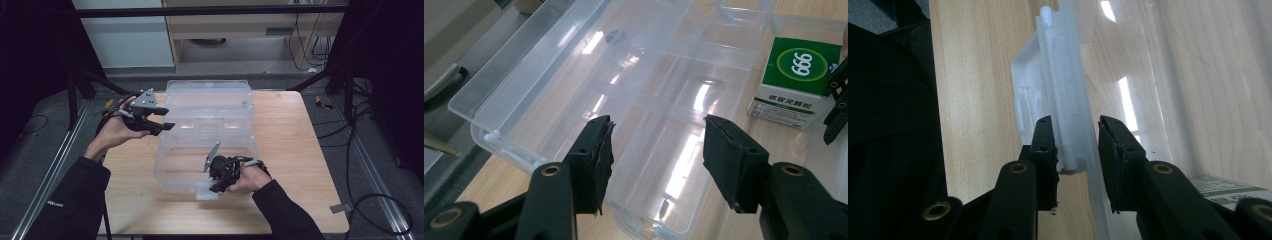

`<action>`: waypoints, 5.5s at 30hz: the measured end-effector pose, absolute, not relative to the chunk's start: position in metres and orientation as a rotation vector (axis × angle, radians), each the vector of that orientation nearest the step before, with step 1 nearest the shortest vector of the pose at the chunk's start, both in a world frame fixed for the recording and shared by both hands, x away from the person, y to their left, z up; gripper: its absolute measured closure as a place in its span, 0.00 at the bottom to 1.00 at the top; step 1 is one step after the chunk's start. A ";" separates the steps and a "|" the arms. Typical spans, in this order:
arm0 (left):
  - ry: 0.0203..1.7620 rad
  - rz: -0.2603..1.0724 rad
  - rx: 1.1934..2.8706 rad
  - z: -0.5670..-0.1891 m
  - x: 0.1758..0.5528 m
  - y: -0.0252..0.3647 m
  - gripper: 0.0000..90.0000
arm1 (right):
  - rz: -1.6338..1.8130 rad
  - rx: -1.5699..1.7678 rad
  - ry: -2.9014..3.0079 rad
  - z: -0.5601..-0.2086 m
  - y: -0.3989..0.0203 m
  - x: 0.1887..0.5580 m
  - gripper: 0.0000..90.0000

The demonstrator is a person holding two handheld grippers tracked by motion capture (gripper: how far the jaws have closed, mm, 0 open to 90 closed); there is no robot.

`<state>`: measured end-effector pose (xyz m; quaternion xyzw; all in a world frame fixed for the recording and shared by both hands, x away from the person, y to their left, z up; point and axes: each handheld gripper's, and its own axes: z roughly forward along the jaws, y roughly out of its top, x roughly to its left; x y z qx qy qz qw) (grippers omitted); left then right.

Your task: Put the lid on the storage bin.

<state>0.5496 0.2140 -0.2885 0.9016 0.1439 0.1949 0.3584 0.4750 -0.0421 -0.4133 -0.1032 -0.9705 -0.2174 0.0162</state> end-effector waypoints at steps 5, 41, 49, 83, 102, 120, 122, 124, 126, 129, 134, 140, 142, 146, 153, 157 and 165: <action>0.335 0.499 2.334 -0.284 0.555 0.205 0.49 | -0.677 -0.319 -3.016 -0.413 -0.042 0.475 0.78; 0.117 0.545 2.566 -0.278 0.604 0.167 0.58 | -0.660 -0.316 -3.014 -0.413 -0.041 0.476 0.78; 0.080 0.534 2.602 -0.283 0.612 0.158 0.60 | -0.651 -0.306 -3.016 -0.413 -0.040 0.476 0.78; -0.007 0.444 2.736 -0.300 0.619 0.141 0.92 | -0.668 -0.307 -3.012 -0.414 -0.041 0.477 0.78; -0.054 0.461 2.793 -0.294 0.609 0.133 0.97 | -0.687 -0.319 -3.017 -0.415 -0.041 0.475 0.79; -0.119 0.435 2.802 -0.283 0.584 0.131 0.98 | -0.666 -0.313 -3.026 -0.414 -0.039 0.475 0.79; -0.135 0.443 2.804 -0.283 0.581 0.131 0.98 | -0.666 -0.308 -3.031 -0.414 -0.039 0.475 0.79; -0.142 0.446 2.804 -0.282 0.578 0.132 0.98 | -0.667 -0.308 -3.032 -0.414 -0.039 0.475 0.79; -0.143 0.446 2.799 -0.282 0.574 0.133 0.98 | -0.663 -0.308 -3.031 -0.414 -0.039 0.475 0.79; -0.153 0.450 2.798 -0.282 0.568 0.132 0.98 | -0.659 -0.304 -3.031 -0.414 -0.039 0.475 0.79; -0.165 0.472 2.803 -0.283 0.557 0.132 0.98 | -0.664 -0.314 -3.034 -0.414 -0.039 0.474 0.79; -0.156 0.472 2.795 -0.285 0.547 0.134 0.98 | -0.663 -0.312 -3.036 -0.414 -0.039 0.474 0.79; -0.159 0.472 2.795 -0.286 0.543 0.134 0.98 | -0.670 -0.318 -3.036 -0.414 -0.039 0.474 0.79; -0.158 0.468 2.795 -0.287 0.538 0.135 0.98 | -0.669 -0.312 -3.032 -0.414 -0.040 0.474 0.79; -0.156 0.475 2.792 -0.289 0.531 0.136 0.98 | -0.687 -0.320 -3.035 -0.415 -0.040 0.473 0.79; -0.154 0.469 2.798 -0.290 0.528 0.136 0.98 | -0.685 -0.310 -3.036 -0.415 -0.040 0.474 0.79; -0.162 0.469 2.802 -0.292 0.521 0.137 0.98 | -0.692 -0.322 -3.033 -0.415 -0.041 0.473 0.79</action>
